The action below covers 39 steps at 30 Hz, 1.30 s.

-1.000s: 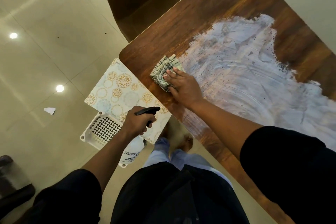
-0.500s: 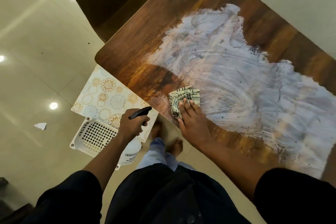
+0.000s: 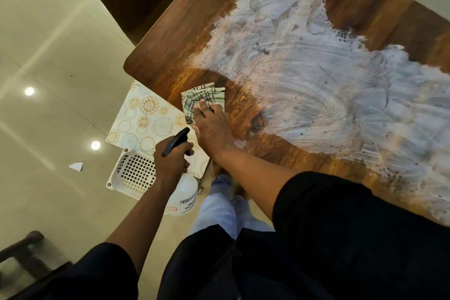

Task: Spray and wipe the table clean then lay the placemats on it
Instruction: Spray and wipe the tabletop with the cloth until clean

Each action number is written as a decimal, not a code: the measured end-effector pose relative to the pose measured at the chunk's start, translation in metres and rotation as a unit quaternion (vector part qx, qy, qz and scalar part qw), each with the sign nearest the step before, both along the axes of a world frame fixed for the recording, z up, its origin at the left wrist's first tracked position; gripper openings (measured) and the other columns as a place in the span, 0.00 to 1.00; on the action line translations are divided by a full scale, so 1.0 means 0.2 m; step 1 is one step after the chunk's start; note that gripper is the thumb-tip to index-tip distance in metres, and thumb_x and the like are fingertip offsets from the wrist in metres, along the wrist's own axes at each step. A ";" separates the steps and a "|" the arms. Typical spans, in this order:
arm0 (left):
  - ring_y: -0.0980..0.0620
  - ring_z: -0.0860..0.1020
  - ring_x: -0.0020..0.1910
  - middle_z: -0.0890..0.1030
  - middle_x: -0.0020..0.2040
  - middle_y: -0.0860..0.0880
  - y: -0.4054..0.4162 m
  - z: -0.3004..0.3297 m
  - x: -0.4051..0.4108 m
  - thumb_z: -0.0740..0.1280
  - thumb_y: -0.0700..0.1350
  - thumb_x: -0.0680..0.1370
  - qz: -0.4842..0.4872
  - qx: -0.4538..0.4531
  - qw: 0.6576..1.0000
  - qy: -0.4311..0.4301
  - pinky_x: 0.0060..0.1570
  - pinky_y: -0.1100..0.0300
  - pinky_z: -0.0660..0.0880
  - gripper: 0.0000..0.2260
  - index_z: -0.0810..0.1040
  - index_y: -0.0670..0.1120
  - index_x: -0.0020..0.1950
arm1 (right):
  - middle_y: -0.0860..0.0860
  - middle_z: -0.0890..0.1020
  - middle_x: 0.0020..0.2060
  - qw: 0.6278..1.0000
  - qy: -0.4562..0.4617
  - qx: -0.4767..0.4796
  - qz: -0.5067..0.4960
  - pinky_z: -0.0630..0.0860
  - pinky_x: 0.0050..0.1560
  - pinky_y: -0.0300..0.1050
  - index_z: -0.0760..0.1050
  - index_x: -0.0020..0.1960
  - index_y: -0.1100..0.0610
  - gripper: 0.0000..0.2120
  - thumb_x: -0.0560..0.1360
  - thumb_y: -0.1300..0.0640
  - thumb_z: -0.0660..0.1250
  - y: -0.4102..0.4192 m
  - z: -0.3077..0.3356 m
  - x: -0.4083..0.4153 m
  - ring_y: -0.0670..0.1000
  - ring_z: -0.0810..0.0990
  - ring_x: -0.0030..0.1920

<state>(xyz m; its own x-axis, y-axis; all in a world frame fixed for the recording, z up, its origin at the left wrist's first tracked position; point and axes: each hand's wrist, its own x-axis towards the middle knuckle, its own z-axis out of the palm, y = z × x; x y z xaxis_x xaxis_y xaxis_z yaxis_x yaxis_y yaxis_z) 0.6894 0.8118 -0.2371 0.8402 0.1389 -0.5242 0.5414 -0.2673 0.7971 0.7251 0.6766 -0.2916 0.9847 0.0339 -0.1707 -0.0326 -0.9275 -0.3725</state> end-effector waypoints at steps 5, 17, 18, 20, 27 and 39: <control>0.49 0.70 0.21 0.81 0.36 0.39 -0.08 -0.01 -0.05 0.70 0.35 0.80 -0.026 -0.028 0.999 0.006 0.25 0.59 0.68 0.14 0.83 0.56 0.45 | 0.51 0.68 0.77 0.999 -0.037 0.001 -0.006 0.73 0.60 0.59 0.69 0.75 0.54 0.25 0.80 0.48 0.66 -0.28 -0.03 -0.40 0.57 0.67 0.70; 0.47 0.71 0.22 0.81 0.35 0.39 -0.09 0.01 0.01 0.70 0.35 0.79 -0.043 -0.033 0.998 0.025 0.26 0.58 0.67 0.12 0.83 0.52 0.45 | 0.54 0.69 0.76 0.999 -0.012 -0.040 -0.021 0.73 0.61 0.61 0.68 0.76 0.55 0.28 0.79 0.47 0.67 -0.32 -0.06 -0.51 0.59 0.68 0.69; 0.47 0.71 0.22 0.81 0.35 0.39 -0.09 0.01 0.02 0.70 0.35 0.79 -0.043 -0.033 0.998 0.025 0.26 0.58 0.67 0.11 0.84 0.51 0.46 | 0.55 0.70 0.76 0.999 -0.007 -0.037 -0.016 0.73 0.60 0.61 0.69 0.76 0.56 0.28 0.79 0.48 0.68 -0.29 -0.05 -0.46 0.59 0.68 0.69; 0.47 0.71 0.22 0.81 0.35 0.39 -0.05 0.01 0.07 0.70 0.36 0.79 -0.041 -0.029 0.999 0.022 0.26 0.58 0.68 0.10 0.84 0.51 0.46 | 0.55 0.70 0.76 1.000 0.004 -0.028 -0.007 0.72 0.59 0.60 0.69 0.75 0.56 0.28 0.79 0.48 0.69 -0.19 -0.01 -0.30 0.60 0.68 0.70; 0.47 0.71 0.22 0.81 0.33 0.41 0.09 0.02 0.25 0.71 0.36 0.77 -0.039 -0.011 0.999 0.022 0.24 0.60 0.67 0.04 0.84 0.43 0.44 | 0.57 0.67 0.77 0.998 0.048 -0.039 -0.001 0.70 0.64 0.62 0.66 0.77 0.58 0.28 0.80 0.52 0.66 0.11 0.06 0.08 0.60 0.65 0.72; 0.42 0.71 0.24 0.79 0.36 0.29 -0.17 -0.02 0.18 0.71 0.45 0.70 -0.249 -0.067 0.965 0.040 0.29 0.53 0.70 0.10 0.83 0.38 0.39 | 0.52 0.72 0.75 0.990 0.016 -0.052 -0.131 0.74 0.62 0.56 0.75 0.71 0.55 0.25 0.77 0.49 0.57 -0.32 0.03 -0.63 0.56 0.70 0.74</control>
